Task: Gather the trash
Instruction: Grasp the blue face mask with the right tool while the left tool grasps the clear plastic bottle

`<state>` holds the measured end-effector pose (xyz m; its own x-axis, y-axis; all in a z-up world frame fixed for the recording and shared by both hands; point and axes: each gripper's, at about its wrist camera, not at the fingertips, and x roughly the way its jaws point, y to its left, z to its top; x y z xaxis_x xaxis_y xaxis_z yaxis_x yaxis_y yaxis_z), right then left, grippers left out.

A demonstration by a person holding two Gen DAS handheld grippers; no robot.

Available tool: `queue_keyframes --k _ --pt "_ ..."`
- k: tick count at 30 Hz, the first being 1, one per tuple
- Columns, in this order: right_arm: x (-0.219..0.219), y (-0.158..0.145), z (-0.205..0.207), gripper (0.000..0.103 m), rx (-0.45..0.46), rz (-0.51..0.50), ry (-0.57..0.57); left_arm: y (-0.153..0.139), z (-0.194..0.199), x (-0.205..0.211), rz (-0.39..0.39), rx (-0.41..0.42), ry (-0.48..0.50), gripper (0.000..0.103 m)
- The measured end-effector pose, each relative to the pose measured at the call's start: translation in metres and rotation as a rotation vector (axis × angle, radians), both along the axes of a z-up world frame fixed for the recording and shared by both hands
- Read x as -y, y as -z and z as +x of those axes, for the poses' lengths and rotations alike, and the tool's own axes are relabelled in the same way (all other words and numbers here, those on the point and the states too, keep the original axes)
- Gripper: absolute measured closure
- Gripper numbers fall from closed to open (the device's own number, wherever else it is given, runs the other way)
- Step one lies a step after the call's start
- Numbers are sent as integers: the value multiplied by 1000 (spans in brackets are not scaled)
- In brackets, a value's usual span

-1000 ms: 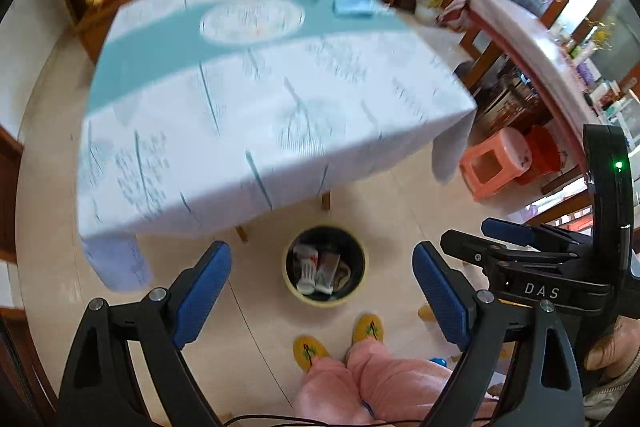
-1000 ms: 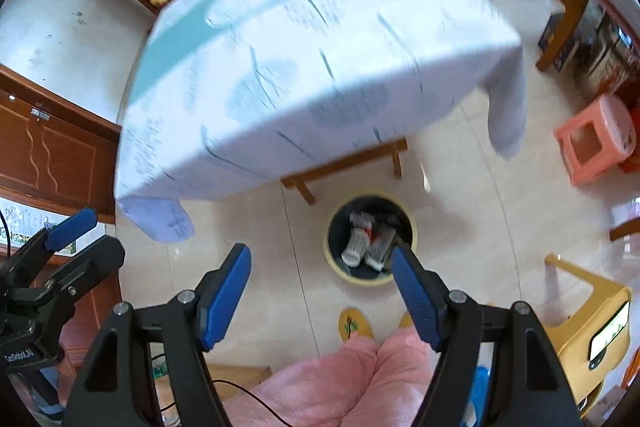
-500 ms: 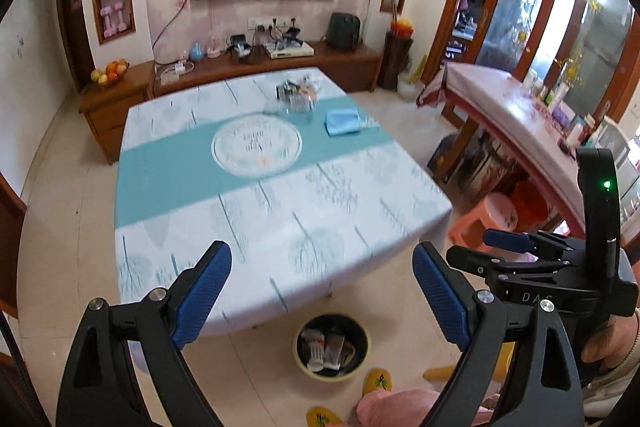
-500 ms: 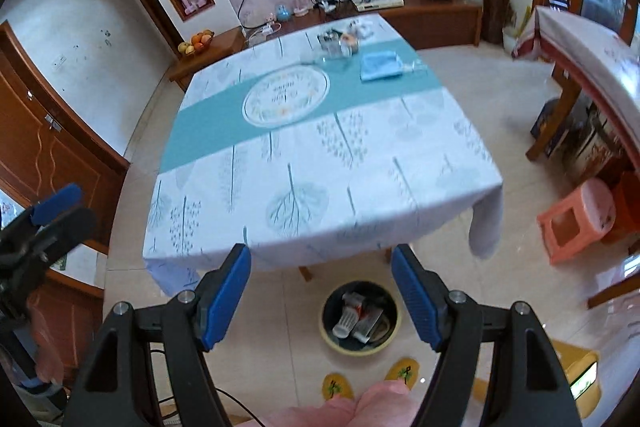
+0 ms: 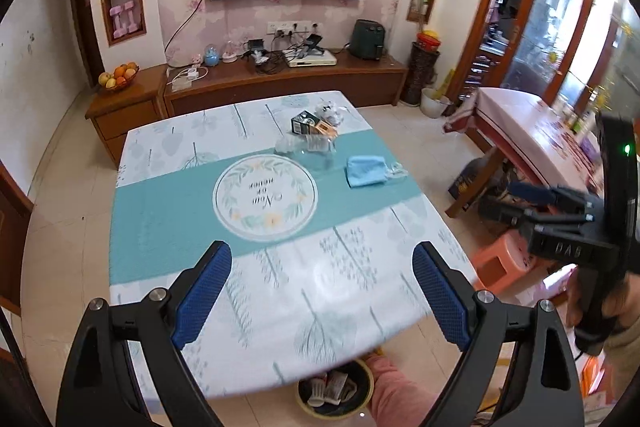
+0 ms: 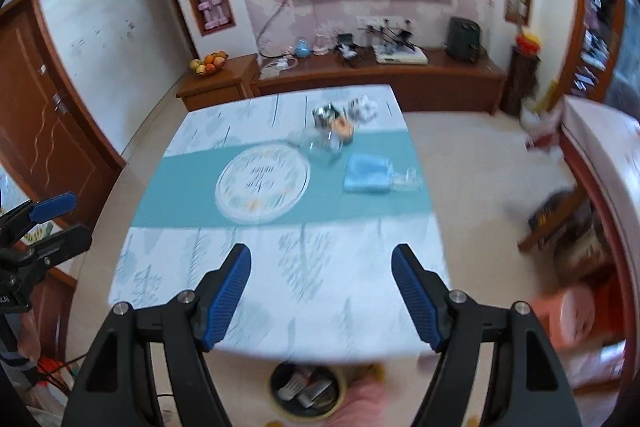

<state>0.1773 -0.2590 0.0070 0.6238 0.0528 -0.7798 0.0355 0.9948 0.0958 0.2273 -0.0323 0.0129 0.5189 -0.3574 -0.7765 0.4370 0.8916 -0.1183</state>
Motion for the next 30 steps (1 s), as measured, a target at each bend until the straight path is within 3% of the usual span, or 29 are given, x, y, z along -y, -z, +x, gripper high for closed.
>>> queue_keyframes --k 3,6,11,18,22,24,27,30 --pt "29 3 54 30 -1 -15 -68 15 46 31 11 -47 -43 12" --pt "59 19 117 30 -58 -19 -138 36 96 66 3 -142 -43 10" --pt "81 67 200 30 -150 -86 -315 74 155 118 47 -176 -39 7" --pt "80 156 260 30 -296 -115 -487 131 197 145 84 -268 -59 7" --pt "74 188 275 30 -347 -120 -556 151 207 140 98 -308 -87 7" --pt "70 197 277 34 -360 -120 -589 158 211 139 97 -327 -97 6" --pt "65 214 279 61 -401 -134 -631 161 220 140 88 -340 -117 5" --pt "63 225 280 70 -436 -133 -653 160 229 144 70 -345 -138 2"
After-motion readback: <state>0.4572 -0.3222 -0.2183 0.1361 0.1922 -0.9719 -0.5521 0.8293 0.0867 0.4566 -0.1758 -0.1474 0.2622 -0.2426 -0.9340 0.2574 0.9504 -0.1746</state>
